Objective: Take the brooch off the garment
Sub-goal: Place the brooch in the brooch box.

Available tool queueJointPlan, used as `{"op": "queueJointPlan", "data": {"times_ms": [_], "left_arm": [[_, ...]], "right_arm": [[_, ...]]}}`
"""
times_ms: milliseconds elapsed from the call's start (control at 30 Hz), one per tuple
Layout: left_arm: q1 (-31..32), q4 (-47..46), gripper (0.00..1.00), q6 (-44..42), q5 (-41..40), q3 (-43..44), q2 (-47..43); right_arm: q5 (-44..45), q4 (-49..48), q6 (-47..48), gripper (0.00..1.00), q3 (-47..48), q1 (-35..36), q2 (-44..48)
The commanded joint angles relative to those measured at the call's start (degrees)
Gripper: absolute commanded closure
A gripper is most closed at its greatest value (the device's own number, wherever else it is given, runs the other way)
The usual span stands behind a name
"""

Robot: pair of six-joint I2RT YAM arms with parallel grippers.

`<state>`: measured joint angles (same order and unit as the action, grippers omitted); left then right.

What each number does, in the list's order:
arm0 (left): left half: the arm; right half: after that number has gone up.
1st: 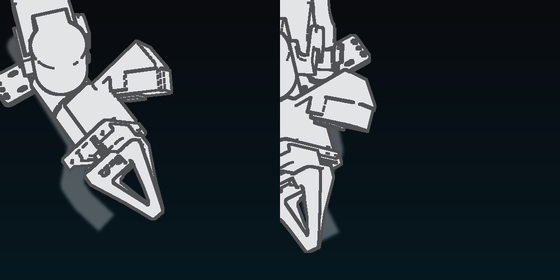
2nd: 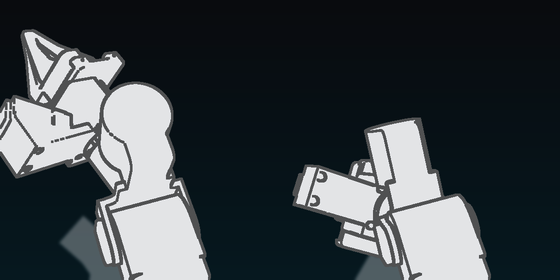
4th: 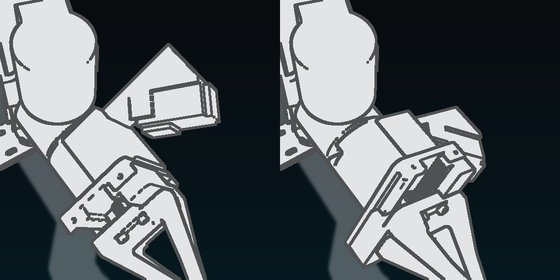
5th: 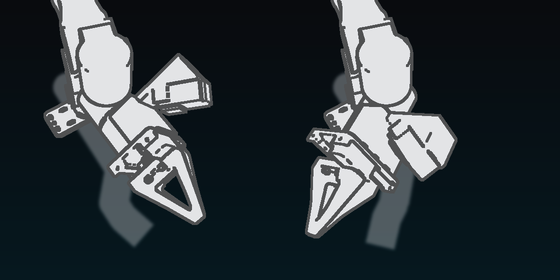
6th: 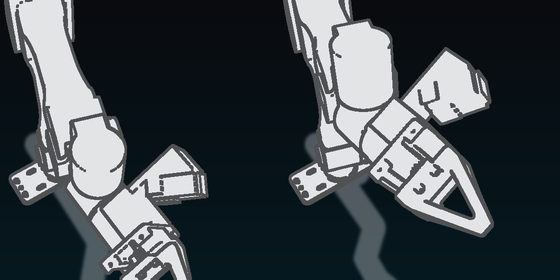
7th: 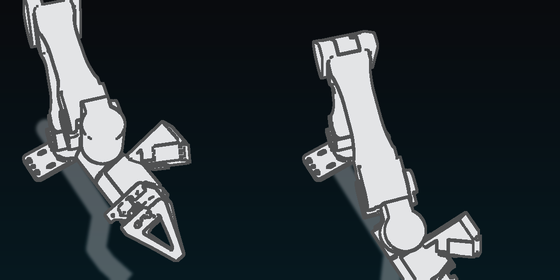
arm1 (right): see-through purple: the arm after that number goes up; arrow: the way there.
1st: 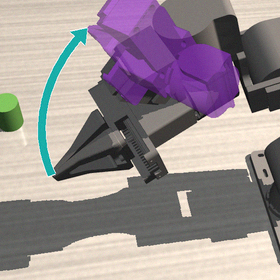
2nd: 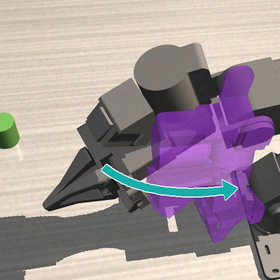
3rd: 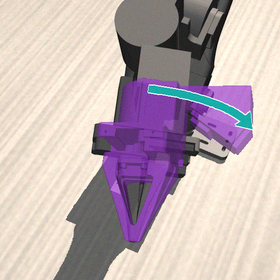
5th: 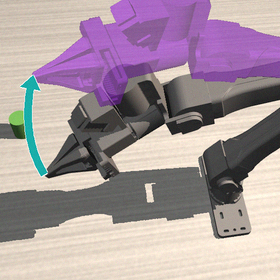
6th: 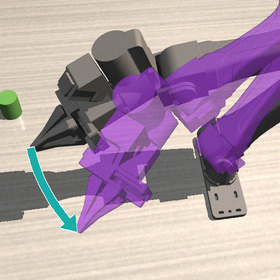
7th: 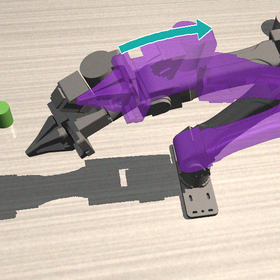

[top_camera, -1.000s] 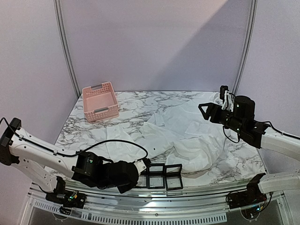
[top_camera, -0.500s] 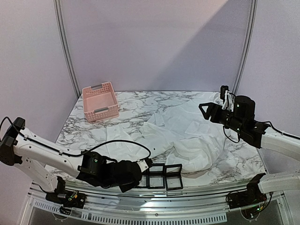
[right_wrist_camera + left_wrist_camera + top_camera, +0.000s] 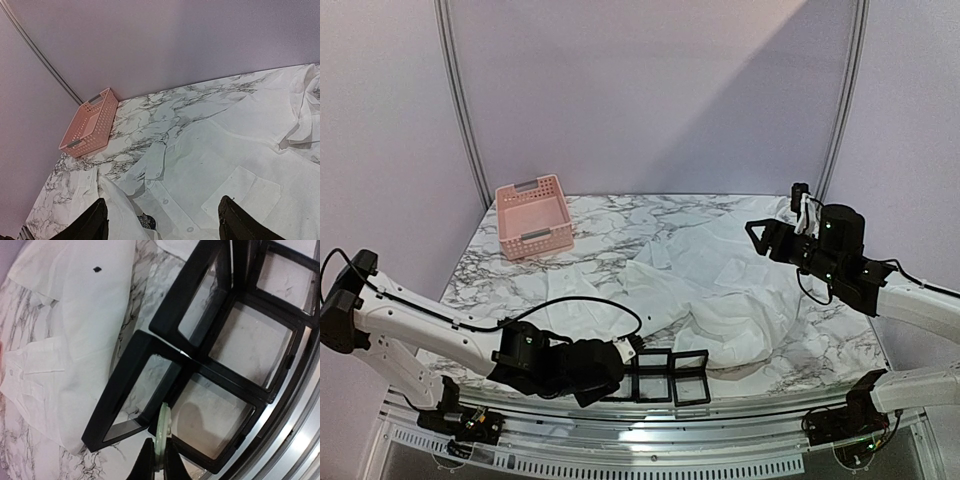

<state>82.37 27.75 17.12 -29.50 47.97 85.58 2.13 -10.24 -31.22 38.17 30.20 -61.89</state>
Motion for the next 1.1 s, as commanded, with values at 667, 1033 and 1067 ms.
{"op": "queueJointPlan", "data": {"times_ms": [667, 1033, 1067], "left_arm": [[-2.04, -1.54, 0.92, -1.22, 0.32, 1.25, 2.69], [-2.02, -1.08, 0.89, -1.64, 1.24, 1.51, 3.23], [-2.03, -0.9, 0.89, -1.72, 1.22, 1.52, 3.34]], "right_arm": [[0.5, 1.36, -0.59, 0.26, -0.82, -0.79, 0.89], [0.52, 1.53, -0.76, 0.26, -0.99, -0.88, 1.16], [0.51, 1.54, -0.77, 0.26, -1.0, -0.84, 1.22]]}}
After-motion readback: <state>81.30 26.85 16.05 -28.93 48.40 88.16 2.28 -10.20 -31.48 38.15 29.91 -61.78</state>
